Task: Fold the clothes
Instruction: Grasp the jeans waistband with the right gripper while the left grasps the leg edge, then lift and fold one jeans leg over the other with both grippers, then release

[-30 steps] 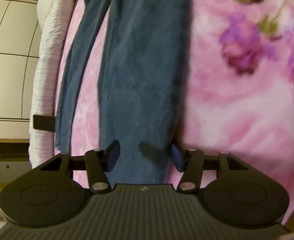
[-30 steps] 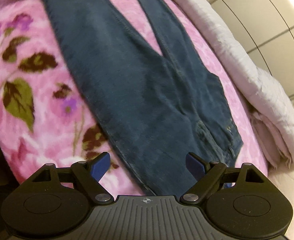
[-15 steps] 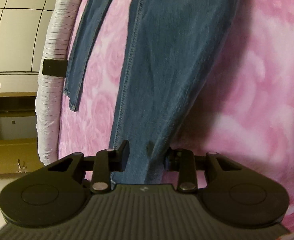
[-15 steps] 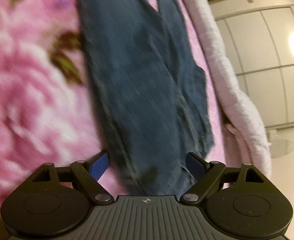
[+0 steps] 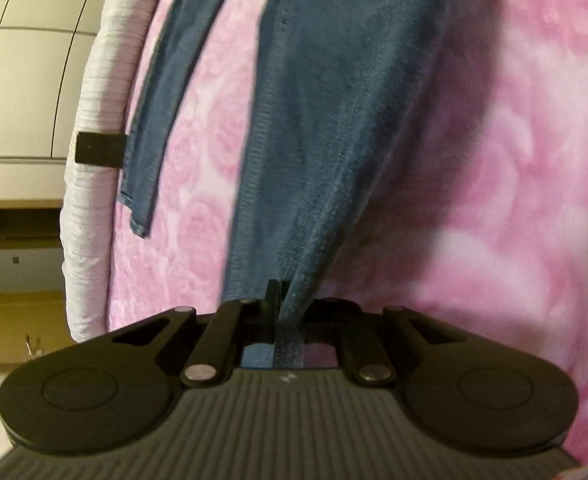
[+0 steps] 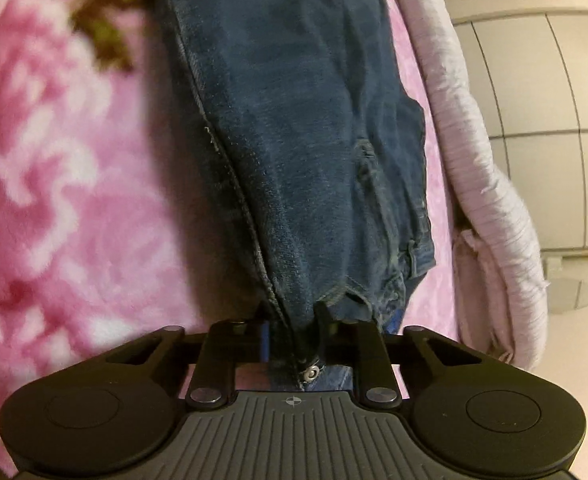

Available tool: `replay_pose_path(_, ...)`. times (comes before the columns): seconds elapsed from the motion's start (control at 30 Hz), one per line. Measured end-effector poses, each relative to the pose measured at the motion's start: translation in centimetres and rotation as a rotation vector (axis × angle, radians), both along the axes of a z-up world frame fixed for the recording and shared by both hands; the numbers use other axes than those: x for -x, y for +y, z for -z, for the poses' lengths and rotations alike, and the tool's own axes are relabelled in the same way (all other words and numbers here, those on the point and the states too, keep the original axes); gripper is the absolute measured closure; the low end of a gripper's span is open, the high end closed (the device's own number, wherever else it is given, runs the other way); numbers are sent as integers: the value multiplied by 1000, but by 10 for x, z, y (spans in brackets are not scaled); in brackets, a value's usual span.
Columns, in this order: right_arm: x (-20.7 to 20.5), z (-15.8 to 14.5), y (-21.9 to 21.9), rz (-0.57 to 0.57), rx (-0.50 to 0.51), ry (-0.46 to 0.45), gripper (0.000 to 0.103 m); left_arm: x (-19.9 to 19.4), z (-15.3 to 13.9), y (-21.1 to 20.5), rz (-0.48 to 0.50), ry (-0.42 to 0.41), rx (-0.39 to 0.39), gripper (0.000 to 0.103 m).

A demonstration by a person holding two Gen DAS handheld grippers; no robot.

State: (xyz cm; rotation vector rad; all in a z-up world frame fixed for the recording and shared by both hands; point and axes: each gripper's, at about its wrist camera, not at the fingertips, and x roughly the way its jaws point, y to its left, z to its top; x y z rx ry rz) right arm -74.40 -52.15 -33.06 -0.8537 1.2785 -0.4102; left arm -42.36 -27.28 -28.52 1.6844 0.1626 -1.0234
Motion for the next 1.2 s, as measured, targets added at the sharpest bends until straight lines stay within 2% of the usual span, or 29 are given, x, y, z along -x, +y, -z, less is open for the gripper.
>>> replay_pose_path(0.1,-11,-35,-9,21,-23,-6,87,-7,-37,-1,20,9,19,96)
replay_pose_path(0.33,-50,-123,-35,-3,-88,-6,88,-43,-151,-36,13,63,41,96)
replay_pose_path(0.43,-64,-153,-62,-18,-139,11,88,-61,-188,-65,12,92,-8,96)
replay_pose_path(0.6,-86,-179,-113,-39,-295,75,88,-91,-225,-129,-5,172,-154,96)
replay_pose_path(0.67,-93,-185,-134,-51,-362,101,88,-104,-230,-158,-15,196,-217,96)
replay_pose_path(0.77,-111,-190,-174,-51,-475,122,88,-126,-223,-198,-33,218,-268,96)
replay_pose_path(0.93,-143,-186,-230,-53,-572,179,88,-164,-211,-264,-61,253,-351,96)
replay_pose_path(1.0,-158,-177,-255,-19,-602,175,88,-179,-206,-290,-72,267,-384,96)
replay_pose_path(1.1,-179,-158,-289,30,-640,178,88,-204,-186,-333,-71,284,-409,96)
replay_pose_path(1.2,-193,-138,-317,86,-681,180,88,-222,-151,-369,-60,297,-451,96)
